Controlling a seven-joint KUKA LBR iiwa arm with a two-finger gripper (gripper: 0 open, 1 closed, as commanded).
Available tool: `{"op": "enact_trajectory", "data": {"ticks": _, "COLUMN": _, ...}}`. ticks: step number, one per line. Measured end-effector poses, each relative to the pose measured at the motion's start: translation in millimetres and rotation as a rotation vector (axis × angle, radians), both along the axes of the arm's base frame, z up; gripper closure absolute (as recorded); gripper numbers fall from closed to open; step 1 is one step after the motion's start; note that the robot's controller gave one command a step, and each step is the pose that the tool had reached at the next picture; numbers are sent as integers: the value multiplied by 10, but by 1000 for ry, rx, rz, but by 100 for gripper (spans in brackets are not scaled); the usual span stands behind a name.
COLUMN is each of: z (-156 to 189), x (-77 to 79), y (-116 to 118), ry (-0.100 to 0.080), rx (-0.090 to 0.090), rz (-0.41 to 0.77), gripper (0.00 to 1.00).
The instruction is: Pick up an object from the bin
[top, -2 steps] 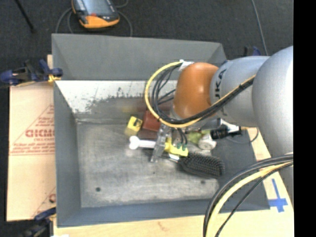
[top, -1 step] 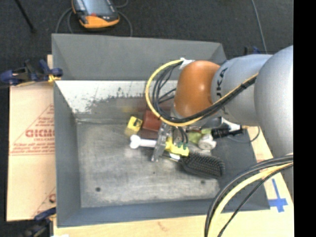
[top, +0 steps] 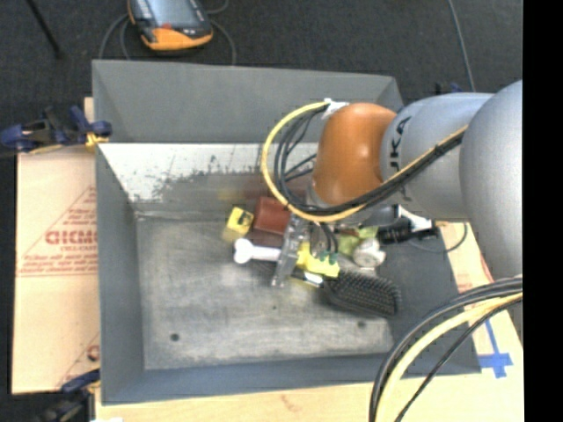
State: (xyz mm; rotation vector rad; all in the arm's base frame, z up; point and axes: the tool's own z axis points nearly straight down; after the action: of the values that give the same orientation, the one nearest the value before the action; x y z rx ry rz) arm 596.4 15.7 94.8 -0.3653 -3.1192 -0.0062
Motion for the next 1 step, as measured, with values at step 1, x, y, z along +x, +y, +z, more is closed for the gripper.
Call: {"op": "enact_trajectory", "data": {"ticks": 1, "z": 230, "x": -9, "y": -3, "ry": 4, "rx": -1, "rz": 0, "gripper": 100}}
